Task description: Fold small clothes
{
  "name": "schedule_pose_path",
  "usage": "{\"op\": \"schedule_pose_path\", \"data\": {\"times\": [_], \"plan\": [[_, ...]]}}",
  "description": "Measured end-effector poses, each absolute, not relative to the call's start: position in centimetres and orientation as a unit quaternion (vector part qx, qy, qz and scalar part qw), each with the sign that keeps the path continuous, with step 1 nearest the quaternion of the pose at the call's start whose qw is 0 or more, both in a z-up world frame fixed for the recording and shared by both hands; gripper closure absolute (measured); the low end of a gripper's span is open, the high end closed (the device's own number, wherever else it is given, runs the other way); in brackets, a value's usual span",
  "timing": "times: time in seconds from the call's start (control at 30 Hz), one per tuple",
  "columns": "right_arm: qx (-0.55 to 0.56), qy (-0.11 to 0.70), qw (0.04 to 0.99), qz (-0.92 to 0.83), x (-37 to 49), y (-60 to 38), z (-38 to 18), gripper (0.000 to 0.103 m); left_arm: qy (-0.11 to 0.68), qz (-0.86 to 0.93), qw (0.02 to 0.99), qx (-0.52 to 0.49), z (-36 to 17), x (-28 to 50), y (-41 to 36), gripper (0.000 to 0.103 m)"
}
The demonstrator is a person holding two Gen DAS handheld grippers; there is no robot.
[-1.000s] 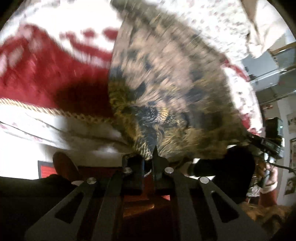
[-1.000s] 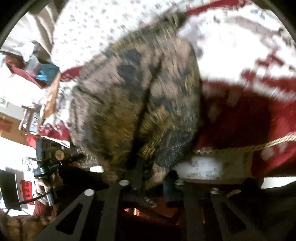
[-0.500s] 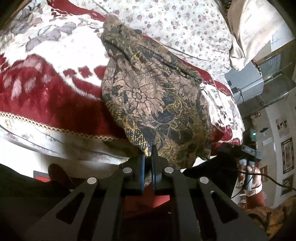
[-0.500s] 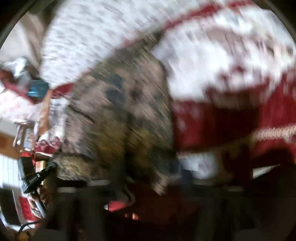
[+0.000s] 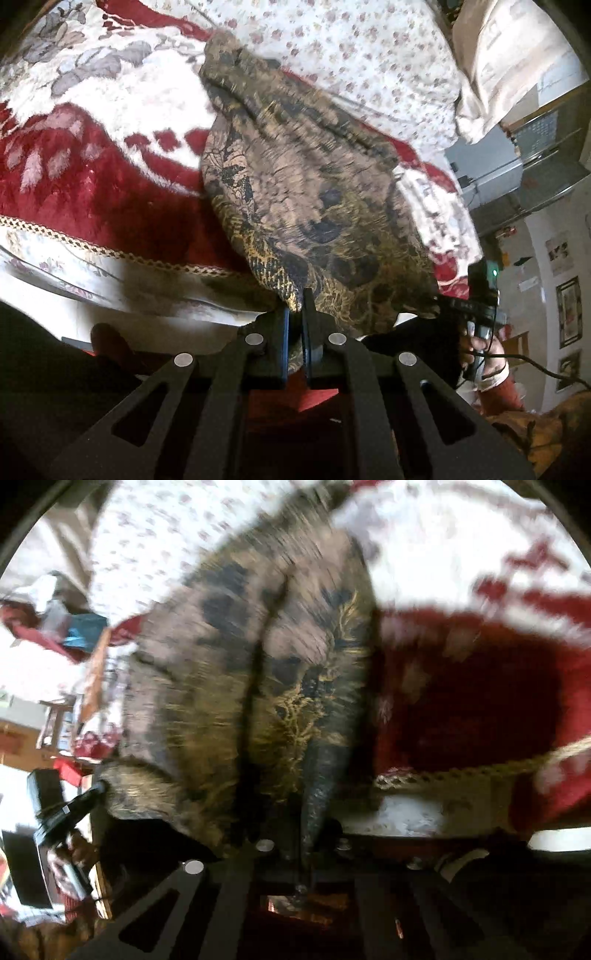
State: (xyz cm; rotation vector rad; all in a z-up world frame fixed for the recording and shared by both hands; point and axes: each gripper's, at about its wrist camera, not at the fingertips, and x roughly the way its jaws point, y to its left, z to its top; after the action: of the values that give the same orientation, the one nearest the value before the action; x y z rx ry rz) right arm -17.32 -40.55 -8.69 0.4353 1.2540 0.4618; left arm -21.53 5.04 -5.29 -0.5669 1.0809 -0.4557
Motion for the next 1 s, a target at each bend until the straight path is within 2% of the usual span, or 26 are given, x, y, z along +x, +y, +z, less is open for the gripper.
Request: {"op": "schedule_pose_path", "data": {"times": [0.27,0.43,0.5,0.53,0.57,0.6,0.63,0.77,0.8,0.83,0.87,0.9,0.93,1.0], "plan": [[0.21,0.51,0.796,0.25,-21.0,-42.3,-2.1,0.101,0.438,-0.236,0.821,-0.281,-0.2,-24.5,6.2,0.099],[0.217,0.528,0.794,0.207,-20.0,-43.0,-3.5,0.1,0.428,-0.236,0.823,-0.289,-0.2,-24.4,6.4,0.099],[0.231,0.55,0.782,0.179,-19.2,-43.2,-4.8,0.092,0.438,-0.227,0.819,-0.295,-1.2,-23.9,6.4,0.099],[0.238,0.561,0.774,0.173,-18.9,-43.6,-5.4,0.072,0.443,-0.221,0.818,-0.294,-1.7,-23.7,6.5,0.099],[0.246,0.567,0.768,0.166,-18.7,-43.8,-5.9,0.043,0.451,-0.213,0.816,-0.293,-2.4,-23.3,6.5,0.099],[0.25,0.57,0.766,0.162,-18.5,-43.8,-6.3,0.033,0.456,-0.209,0.814,-0.292,-2.8,-23.3,6.7,0.099],[0.25,0.572,0.764,0.162,-18.4,-43.7,-6.7,0.028,0.462,-0.204,0.812,-0.293,-3.3,-23.0,6.7,0.099],[0.19,0.602,0.765,0.131,-17.2,-42.1,-8.0,0.028,0.488,-0.162,0.806,-0.294,-5.2,-22.0,7.2,0.098],[0.182,0.603,0.765,0.131,-16.7,-41.7,-8.3,0.028,0.497,-0.146,0.804,-0.291,-5.8,-21.6,7.3,0.089],[0.173,0.606,0.764,0.134,-16.3,-41.4,-8.7,0.028,0.504,-0.136,0.803,-0.289,-6.4,-21.3,7.4,0.071],[0.161,0.615,0.76,0.134,-15.6,-41.1,-9.4,0.028,0.511,-0.125,0.801,-0.285,-6.9,-20.9,7.5,0.058],[0.151,0.626,0.754,0.127,-14.9,-41.0,-10.3,0.028,0.516,-0.116,0.801,-0.28,-7.4,-20.5,7.5,0.037],[0.148,0.635,0.748,0.122,-14.5,-40.9,-11.1,0.028,0.52,-0.111,0.801,-0.276,-7.9,-20.2,7.5,0.032],[0.154,0.643,0.738,0.134,-14.1,-40.8,-12.3,0.034,0.53,-0.107,0.797,-0.27,-8.9,-19.4,7.3,0.031]]}}
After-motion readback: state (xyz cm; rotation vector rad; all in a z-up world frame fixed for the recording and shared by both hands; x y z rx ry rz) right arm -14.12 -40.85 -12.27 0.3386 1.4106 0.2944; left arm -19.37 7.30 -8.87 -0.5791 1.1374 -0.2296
